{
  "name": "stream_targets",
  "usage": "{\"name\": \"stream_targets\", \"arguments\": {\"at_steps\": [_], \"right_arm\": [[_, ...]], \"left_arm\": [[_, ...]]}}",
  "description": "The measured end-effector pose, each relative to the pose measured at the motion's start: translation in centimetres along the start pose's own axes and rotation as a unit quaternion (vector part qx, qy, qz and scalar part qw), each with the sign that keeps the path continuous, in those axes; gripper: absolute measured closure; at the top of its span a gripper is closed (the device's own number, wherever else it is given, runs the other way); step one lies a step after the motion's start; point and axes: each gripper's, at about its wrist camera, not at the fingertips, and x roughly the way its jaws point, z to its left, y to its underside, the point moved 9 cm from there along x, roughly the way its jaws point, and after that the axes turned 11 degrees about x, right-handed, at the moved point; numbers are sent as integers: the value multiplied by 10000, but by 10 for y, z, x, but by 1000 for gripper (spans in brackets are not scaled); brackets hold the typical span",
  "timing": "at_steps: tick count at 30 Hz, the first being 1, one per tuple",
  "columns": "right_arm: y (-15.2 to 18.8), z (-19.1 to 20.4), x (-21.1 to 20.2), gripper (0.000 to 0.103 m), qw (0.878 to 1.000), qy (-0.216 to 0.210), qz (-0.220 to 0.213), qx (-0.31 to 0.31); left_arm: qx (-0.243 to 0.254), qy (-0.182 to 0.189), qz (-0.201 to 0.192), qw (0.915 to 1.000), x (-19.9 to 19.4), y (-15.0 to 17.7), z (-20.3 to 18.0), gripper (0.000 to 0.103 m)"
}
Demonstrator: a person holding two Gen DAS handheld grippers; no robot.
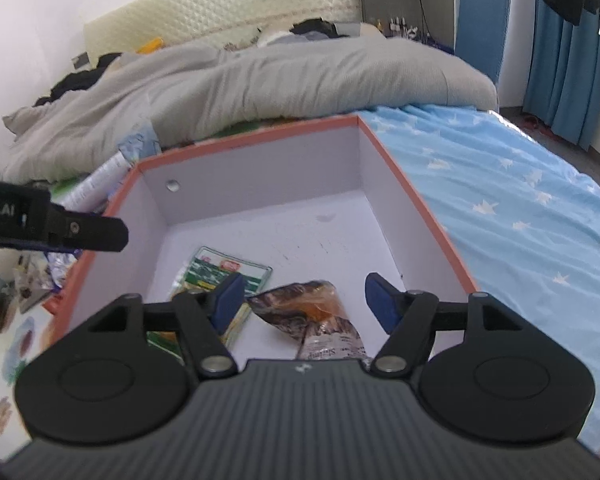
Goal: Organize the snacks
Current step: 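Open left tool over the pink box while right tool releases shrimp bag inside, then lift both tools up and away from the pink box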
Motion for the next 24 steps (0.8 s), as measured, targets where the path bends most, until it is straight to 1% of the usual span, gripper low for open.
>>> {"name": "stream_targets", "arguments": {"at_steps": [7,10,16,22,24], "right_arm": [[-11,18,-42,34,9992,-229,-326,35],[-16,26,-60,34,9984,-292,-477,40],[-21,46,-94,34,9961,-459,-753,-35],[-22,69,-126,34,9929,-641,-1002,-85],[-20,78,-134,34,9920,-691,-1053,-127]], "left_arm": [[106,-80,-455,9989,-60,-13,0,29],[143,-154,-642,9977,-87,-13,1,29],[113,-338,-935,9950,-141,-1,11,29],[-51,-540,-1171,9916,-188,14,34,29],[-116,-646,-1302,9893,-204,20,41,29]]}}
